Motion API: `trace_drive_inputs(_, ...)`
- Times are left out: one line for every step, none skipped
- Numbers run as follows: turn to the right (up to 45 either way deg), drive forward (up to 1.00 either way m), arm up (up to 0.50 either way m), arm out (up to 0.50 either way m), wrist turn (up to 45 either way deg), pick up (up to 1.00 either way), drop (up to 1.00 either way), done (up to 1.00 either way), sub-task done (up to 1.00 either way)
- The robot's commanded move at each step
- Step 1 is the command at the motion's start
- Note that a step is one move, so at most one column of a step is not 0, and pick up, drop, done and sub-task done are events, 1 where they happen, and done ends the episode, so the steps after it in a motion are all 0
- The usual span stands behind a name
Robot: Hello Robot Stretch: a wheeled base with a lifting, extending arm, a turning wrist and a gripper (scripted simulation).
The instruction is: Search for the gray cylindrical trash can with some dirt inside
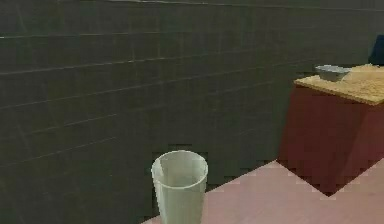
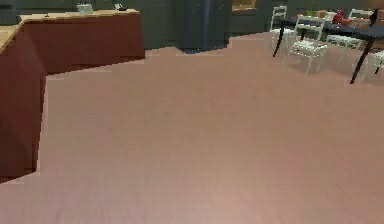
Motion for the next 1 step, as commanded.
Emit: trace_drive_inputs(0.0,0.00,0.00,0.00,0.0,0.00,0.00,1.00,0.00)
